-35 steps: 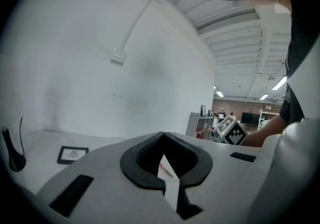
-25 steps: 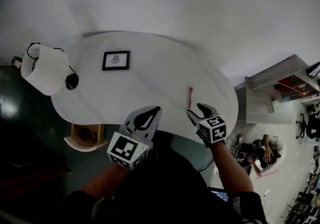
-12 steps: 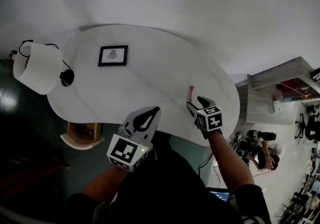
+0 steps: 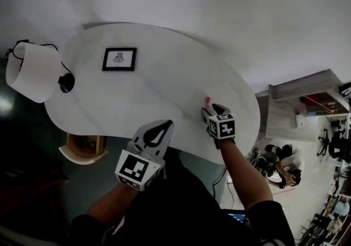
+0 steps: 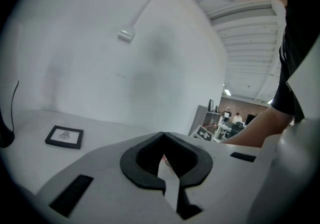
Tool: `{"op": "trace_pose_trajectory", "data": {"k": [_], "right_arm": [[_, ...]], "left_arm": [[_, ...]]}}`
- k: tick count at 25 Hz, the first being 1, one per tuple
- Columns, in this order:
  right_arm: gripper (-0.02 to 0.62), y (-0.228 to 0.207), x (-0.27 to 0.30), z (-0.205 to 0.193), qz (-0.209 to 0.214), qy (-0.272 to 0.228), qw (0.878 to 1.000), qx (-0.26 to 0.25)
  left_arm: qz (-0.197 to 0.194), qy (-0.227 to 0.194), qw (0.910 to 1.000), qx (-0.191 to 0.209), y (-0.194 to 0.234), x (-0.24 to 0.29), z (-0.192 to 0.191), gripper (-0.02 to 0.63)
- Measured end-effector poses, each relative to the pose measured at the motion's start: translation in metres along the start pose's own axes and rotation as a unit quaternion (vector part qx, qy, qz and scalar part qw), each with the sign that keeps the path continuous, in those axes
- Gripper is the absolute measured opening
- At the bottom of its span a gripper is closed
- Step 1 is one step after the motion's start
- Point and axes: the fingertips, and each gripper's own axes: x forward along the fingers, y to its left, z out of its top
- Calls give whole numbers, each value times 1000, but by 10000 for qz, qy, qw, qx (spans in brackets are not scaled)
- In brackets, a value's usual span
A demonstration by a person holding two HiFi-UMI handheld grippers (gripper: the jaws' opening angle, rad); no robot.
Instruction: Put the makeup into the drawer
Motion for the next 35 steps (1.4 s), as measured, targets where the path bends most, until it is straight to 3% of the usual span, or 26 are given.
{"op": "trace_pose_trajectory", "data": {"k": [7, 14, 19, 28, 35], "right_arm": [[162, -3, 11, -4, -50, 125, 9999, 93], [137, 2, 14, -6, -109, 273, 9992, -274], [114, 2, 7, -12, 58, 515, 9946, -903], [81, 3, 11, -14, 400, 742, 9936, -753], [48, 4, 9, -20, 703, 933, 9888, -924]], "left_arm": [[152, 30, 9999, -74, 8, -3, -3, 11], [276, 89, 9995, -130, 11, -6, -5, 11], [287, 28, 9995, -82, 12, -5, 3, 11], [258, 38, 9996, -93, 11, -5, 4, 11], [313, 43, 9994, -137, 6, -3, 8, 11]]}}
